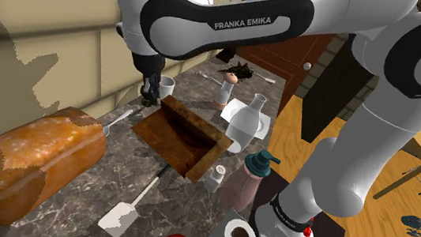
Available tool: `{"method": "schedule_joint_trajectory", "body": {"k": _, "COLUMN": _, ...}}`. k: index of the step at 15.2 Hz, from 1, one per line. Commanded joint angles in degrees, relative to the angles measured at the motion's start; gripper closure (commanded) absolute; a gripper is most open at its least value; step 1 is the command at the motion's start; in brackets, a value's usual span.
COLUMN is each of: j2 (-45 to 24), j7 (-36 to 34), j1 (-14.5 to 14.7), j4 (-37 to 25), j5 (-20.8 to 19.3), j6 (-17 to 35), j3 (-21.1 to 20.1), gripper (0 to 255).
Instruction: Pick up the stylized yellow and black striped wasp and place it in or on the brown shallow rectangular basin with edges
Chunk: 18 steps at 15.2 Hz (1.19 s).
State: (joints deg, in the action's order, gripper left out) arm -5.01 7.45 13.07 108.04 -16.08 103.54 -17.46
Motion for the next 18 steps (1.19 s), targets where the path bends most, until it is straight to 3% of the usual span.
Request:
{"method": "schedule_joint_trajectory", "body": {"k": 1, "j2": 5.16, "j7": 1.11, "j1": -0.79, "j4": 6.57, "j5": 1.27, "j6": 2.02, "j3": 0.36, "gripper": 255}}
{"method": "schedule_joint_trajectory", "body": {"k": 8, "j2": 20.84, "j7": 5.62, "j1": -1.43, "j4": 23.43, "j5": 4.67, "j6": 4.87, "j3": 2.68, "gripper": 255}}
{"method": "schedule_joint_trajectory", "body": {"k": 18, "j2": 17.72, "j7": 3.16, "j1": -1.64, "j4": 28.35, "j5": 3.29, "j6": 12.51, "j3": 2.33, "gripper": 255}}
